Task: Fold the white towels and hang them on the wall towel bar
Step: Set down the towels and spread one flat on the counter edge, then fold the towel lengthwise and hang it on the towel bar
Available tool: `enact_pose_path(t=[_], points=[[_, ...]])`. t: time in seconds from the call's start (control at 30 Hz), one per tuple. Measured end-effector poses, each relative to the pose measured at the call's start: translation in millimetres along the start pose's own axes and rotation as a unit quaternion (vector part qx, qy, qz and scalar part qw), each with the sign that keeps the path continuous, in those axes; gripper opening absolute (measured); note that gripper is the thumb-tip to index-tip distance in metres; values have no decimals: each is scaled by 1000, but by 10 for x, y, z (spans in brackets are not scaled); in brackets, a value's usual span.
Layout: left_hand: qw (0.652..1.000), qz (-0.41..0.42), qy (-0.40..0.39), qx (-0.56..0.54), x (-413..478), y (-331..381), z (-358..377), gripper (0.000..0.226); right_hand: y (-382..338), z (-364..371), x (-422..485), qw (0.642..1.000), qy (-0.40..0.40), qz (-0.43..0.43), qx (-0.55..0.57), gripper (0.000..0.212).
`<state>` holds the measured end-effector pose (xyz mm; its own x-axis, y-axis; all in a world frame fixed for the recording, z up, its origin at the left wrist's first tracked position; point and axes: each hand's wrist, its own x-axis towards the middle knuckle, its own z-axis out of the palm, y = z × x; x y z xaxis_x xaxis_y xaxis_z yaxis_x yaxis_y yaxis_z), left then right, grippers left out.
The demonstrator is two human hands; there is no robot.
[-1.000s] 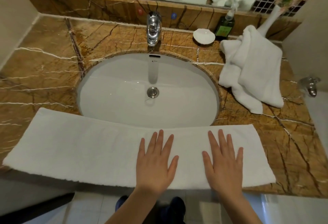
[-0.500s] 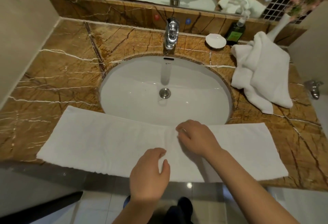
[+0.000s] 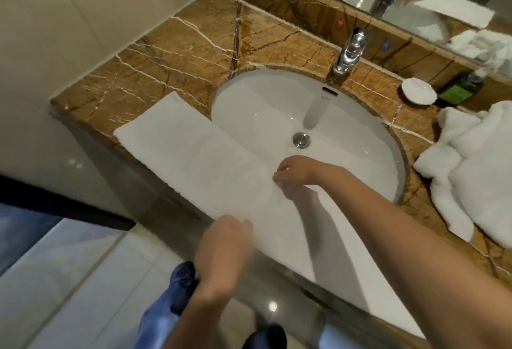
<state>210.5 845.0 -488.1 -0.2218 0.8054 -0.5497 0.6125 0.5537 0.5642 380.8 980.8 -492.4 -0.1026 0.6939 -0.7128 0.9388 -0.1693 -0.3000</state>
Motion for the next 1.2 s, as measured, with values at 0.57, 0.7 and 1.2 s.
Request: enact_pose_path(t=[0.57, 0.7, 1.2], points=[[914, -60, 211, -341, -98, 109, 462, 28, 102, 19, -27, 992, 75, -80, 56, 42], [907, -20, 220, -358, -171, 203, 357, 20, 47, -101, -132, 987, 59, -89, 123, 31], [888, 107, 261, -362, -678, 877, -903, 23, -580, -849, -1083, 922, 104, -188, 321, 20]])
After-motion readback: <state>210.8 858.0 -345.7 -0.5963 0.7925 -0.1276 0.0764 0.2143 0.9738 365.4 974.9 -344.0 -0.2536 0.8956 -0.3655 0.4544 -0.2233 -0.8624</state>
